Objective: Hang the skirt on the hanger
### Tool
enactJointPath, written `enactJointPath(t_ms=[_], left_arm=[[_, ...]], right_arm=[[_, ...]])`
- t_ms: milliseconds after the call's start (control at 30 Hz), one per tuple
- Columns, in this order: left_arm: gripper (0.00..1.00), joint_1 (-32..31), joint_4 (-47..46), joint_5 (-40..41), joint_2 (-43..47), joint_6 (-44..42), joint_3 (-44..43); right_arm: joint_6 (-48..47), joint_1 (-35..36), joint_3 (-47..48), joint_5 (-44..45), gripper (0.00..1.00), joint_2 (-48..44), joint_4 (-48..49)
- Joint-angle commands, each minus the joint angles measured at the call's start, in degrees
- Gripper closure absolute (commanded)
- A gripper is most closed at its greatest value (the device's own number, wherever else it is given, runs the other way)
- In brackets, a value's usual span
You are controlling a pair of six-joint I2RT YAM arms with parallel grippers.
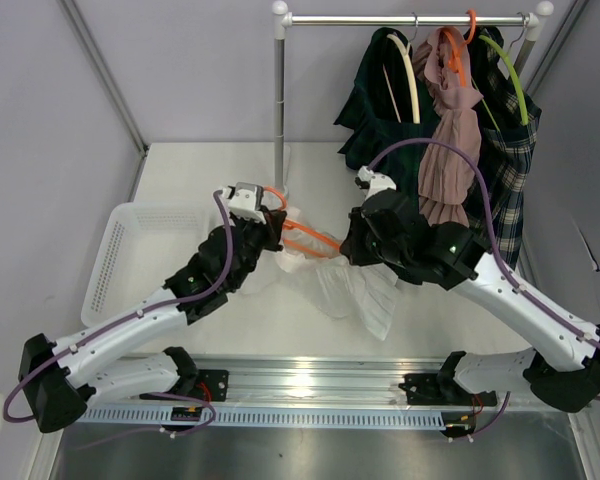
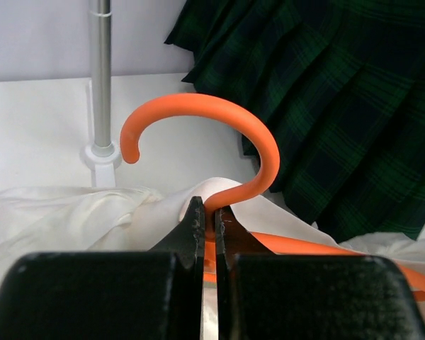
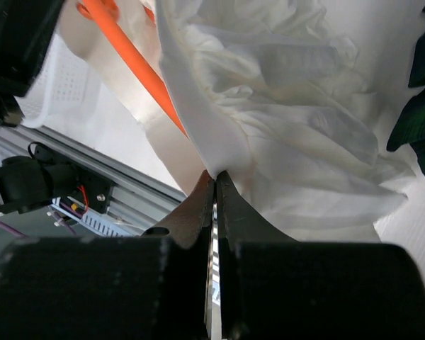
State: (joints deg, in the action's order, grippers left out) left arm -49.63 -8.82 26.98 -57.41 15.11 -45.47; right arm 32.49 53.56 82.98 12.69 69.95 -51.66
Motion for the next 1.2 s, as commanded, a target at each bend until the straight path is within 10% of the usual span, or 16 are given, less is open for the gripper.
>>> enactJointPath(t_ms=[0, 700, 1167], left_arm=[[1.0, -0.82, -0.5, -4.92, 0.72, -1.4, -4.71], [1.0, -2.76, 11.45, -14.85, -5.26, -0.97, -20.97], [1.0, -2.76, 13.65, -21.36, -6.31, -0.7, -22.28]], right_arm=[[-1.99, 0.49, 7.17, 0.94, 1.0, 1.5, -0.28], [-4.1, 1.81, 10.39, -0.73, 1.0, 2.48, -0.64], [-8.84, 4.27, 2.01, -3.02, 0.51, -7.9, 5.87]])
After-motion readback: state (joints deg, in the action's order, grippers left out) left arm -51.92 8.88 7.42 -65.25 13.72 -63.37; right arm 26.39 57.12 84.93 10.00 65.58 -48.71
